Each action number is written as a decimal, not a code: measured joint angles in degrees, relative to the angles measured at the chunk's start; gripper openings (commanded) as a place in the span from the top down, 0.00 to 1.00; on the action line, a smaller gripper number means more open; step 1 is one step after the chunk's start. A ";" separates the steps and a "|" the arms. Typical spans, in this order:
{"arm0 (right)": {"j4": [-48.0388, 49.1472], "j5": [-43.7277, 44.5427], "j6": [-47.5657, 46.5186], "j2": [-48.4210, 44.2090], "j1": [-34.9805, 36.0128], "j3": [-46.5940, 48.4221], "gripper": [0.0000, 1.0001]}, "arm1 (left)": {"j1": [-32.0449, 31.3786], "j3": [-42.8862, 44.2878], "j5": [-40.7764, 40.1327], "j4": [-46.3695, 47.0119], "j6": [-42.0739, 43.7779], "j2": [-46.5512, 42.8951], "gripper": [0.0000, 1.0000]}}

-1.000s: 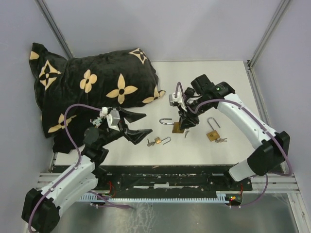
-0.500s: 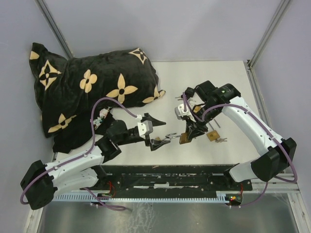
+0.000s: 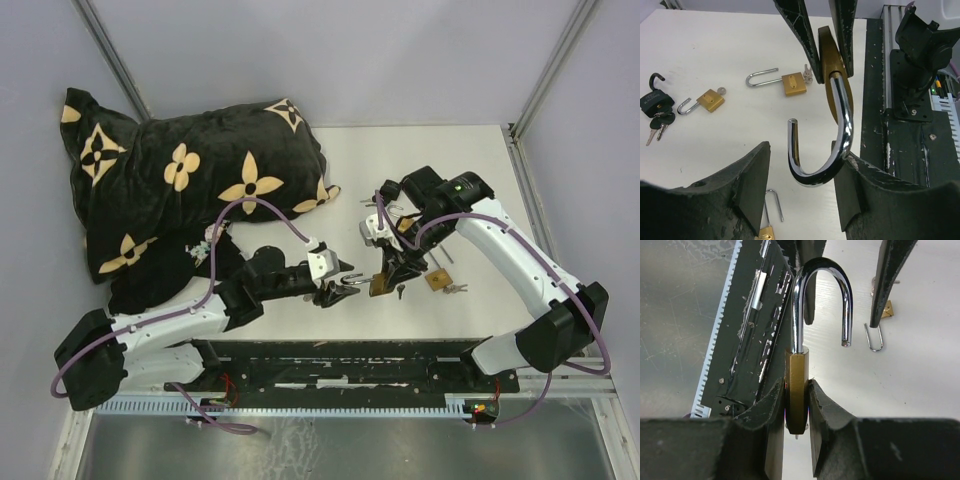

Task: Lock with the key
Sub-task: Lock the lock.

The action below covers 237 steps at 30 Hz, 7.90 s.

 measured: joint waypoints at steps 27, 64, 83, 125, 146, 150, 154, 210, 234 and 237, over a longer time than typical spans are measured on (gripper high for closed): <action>1.57 0.31 2.78 1.16 -0.07 -0.31 0.98 | -0.72 -1.25 -1.55 1.05 -6.62 -3.56 0.67; 1.33 -4.92 5.51 5.35 -1.20 -0.50 0.81 | -0.85 -3.82 -3.43 2.82 -24.17 -5.79 0.97; 6.03 -10.58 12.11 8.61 -1.31 -0.07 0.62 | 4.52 -9.35 -2.89 12.81 -35.56 -7.37 0.97; 62.38 -25.73 70.58 -1.11 -4.94 -18.43 0.58 | 10.14 -14.99 -8.24 37.88 -47.98 -6.29 0.97; 74.77 -25.22 83.71 -1.75 -5.35 -19.47 0.93 | 10.25 -17.55 -13.92 39.87 -49.86 -8.37 0.97; 74.73 -25.20 84.39 -1.75 -5.46 -19.47 0.98 | 10.40 -17.53 -13.88 40.57 -50.77 -7.54 0.73; 74.66 -25.35 84.70 -1.75 -5.51 -19.47 0.98 | 10.60 -17.46 -13.86 40.94 -52.30 -7.32 0.55; 50.60 -26.69 62.51 -2.10 -6.45 -14.19 0.98 | 11.34 -15.50 -0.83 21.77 -50.64 -14.14 0.95; 35.15 -18.16 29.83 -5.79 -8.00 -15.96 0.70 | 14.91 8.22 15.69 -13.09 -29.49 -3.89 0.97; 32.11 -17.07 25.57 -4.59 -7.91 -15.93 0.68 | 14.93 10.49 17.38 -16.09 -28.46 -1.88 0.97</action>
